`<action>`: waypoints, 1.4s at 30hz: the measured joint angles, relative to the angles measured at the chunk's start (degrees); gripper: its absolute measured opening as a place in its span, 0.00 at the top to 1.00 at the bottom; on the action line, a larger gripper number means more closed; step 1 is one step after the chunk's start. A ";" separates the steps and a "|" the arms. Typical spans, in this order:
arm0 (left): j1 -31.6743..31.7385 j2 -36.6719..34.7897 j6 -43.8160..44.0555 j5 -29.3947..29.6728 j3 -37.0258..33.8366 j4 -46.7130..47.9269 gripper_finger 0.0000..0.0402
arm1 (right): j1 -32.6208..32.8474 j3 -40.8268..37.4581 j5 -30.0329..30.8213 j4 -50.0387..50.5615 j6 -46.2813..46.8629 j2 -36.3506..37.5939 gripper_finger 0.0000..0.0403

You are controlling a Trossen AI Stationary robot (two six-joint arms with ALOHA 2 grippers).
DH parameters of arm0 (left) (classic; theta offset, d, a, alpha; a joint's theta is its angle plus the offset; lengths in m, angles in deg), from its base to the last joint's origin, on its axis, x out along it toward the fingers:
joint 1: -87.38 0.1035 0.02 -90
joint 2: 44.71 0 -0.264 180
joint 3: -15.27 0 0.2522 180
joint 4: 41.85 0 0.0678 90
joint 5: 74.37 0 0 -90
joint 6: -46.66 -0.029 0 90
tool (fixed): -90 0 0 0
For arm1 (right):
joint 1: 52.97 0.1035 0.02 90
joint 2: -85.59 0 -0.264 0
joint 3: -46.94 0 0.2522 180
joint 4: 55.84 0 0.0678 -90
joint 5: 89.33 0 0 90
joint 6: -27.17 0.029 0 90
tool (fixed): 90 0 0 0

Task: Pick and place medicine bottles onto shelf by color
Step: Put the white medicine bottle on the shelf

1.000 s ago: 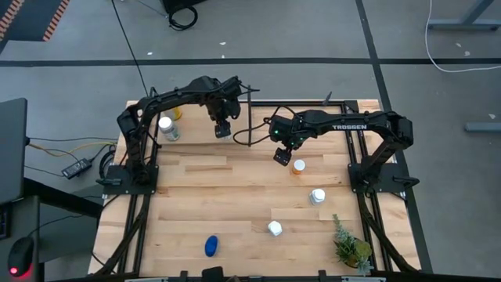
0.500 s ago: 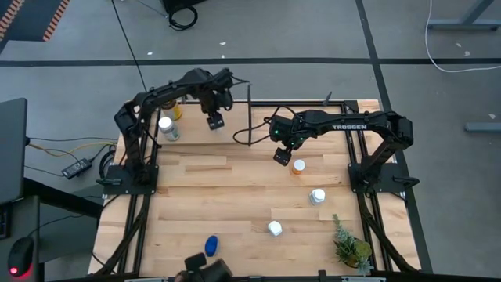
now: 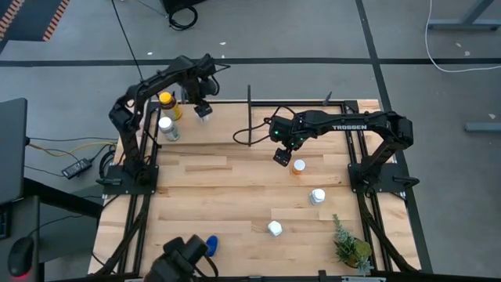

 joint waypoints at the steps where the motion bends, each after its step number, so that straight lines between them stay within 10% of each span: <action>1: 0.46 0.00 0.00 -0.02 0.00 -0.04 0.48 | 0.02 0.00 0.00 0.02 0.00 0.00 0.28; 42: 4.54 0.09 -2.40 6.15 -0.04 0.51 0.40 | 0.02 0.00 0.00 -0.13 0.32 0.00 0.28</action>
